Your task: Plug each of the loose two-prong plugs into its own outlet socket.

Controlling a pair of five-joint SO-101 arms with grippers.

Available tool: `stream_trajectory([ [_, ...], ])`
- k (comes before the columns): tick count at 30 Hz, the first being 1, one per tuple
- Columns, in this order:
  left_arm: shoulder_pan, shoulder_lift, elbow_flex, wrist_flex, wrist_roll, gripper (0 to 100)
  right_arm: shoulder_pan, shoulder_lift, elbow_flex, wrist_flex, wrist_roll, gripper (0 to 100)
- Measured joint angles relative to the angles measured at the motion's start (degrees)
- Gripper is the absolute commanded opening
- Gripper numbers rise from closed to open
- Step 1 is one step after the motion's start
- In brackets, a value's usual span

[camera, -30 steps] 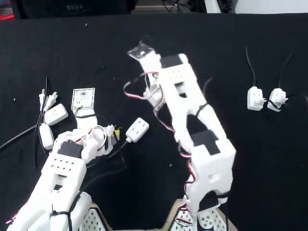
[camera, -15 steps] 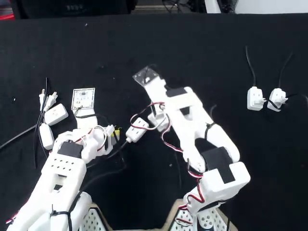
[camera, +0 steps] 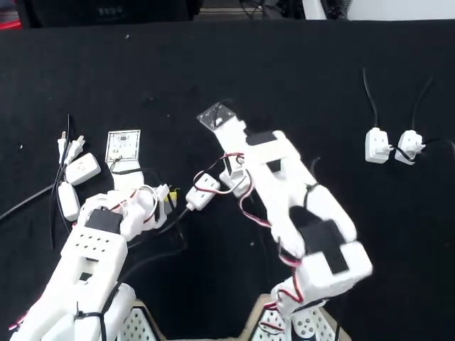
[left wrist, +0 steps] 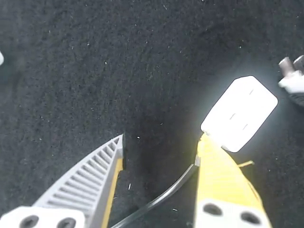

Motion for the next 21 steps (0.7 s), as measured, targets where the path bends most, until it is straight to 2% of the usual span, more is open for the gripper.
stream_trajectory([
  [4, 0.0, 0.0, 0.0, 0.0, 0.0, 25, 0.4, -4.2, 1.8, 1.1, 0.0, 1.7],
  [10, 0.0, 0.0, 0.0, 0.0, 0.0, 25, 0.4, -3.5, 4.7, -0.4, 0.0, 10.6],
  [13, 0.0, 0.0, 0.0, 0.0, 0.0, 25, 0.4, -2.9, 4.7, -0.8, 0.0, 8.0],
  [16, 0.0, 0.0, 0.0, 0.0, 0.0, 25, 0.4, -2.9, 5.1, -0.9, 0.0, 0.8],
  [21, 0.0, 0.0, 0.0, 0.0, 0.0, 25, 0.4, -3.1, 6.4, -1.5, 0.0, 2.9],
])
